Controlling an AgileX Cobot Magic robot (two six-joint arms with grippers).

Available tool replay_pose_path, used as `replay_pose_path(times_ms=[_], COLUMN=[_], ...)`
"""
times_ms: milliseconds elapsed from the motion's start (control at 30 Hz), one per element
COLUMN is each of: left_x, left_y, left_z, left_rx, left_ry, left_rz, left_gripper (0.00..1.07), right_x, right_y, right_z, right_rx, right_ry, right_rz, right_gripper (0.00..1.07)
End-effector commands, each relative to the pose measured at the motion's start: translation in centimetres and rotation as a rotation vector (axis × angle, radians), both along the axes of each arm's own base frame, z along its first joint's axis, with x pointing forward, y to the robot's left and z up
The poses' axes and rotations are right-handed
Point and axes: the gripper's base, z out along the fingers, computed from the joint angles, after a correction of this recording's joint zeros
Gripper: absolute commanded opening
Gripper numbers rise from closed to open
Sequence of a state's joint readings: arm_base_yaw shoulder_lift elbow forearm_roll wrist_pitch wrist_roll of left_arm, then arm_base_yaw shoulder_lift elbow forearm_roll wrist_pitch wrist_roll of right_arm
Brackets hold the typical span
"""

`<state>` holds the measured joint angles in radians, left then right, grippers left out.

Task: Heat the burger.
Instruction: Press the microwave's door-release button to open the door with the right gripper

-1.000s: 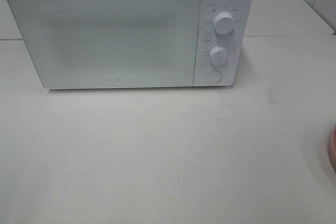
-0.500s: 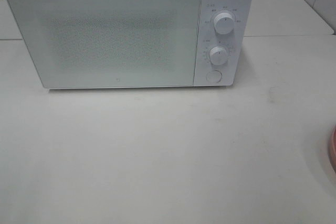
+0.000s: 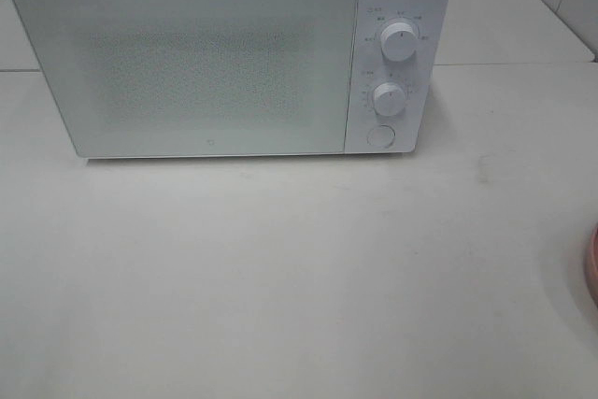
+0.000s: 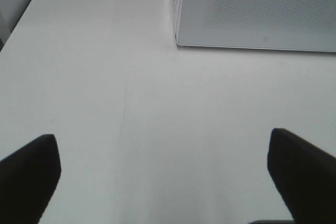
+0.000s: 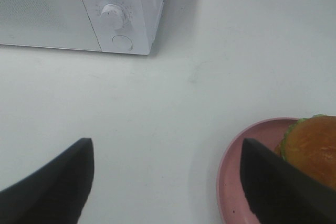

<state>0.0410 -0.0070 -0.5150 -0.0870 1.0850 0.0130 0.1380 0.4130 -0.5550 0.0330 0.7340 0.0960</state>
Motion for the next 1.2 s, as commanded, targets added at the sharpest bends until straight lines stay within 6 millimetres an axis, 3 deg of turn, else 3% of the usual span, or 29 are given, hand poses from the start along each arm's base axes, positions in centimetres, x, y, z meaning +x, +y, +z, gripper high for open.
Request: replay_pose_path(times_ms=[33, 233, 300, 633, 967, 1200], left_x=[-0.3, -0.3, -0.3, -0.3, -0.3, -0.3], left_y=[-0.1, -0.1, -0.1, -0.1, -0.1, -0.1], left_z=[0.1, 0.1, 0.1, 0.1, 0.1, 0.1], left_rx=[-0.005, -0.005, -0.005, -0.005, -0.005, -0.005], left_ry=[-0.035, -0.035, -0.035, -0.035, -0.035, -0.035], left_rz=[0.0, 0.0, 0.0, 0.0, 0.0, 0.0], left_gripper=[1.0, 1.0, 1.0, 1.0, 1.0, 1.0], right_x=[1.7, 3.4, 5.0, 9.0, 13.0, 14.8], right_y=[0.2, 0.4, 0.6, 1.1, 1.6, 1.8], right_z=[0.2, 0.0, -0.4, -1.7, -4.5, -6.9], right_rx=[-0.006, -0.007, -0.009, -0.003, 0.02, 0.036], right_ry=[-0.011, -0.005, 0.009, 0.017, 0.076, -0.06], right_rz=[-0.001, -0.003, -0.005, -0.015, -0.043, -0.05], right_gripper=[0.75, 0.75, 0.75, 0.75, 0.75, 0.75])
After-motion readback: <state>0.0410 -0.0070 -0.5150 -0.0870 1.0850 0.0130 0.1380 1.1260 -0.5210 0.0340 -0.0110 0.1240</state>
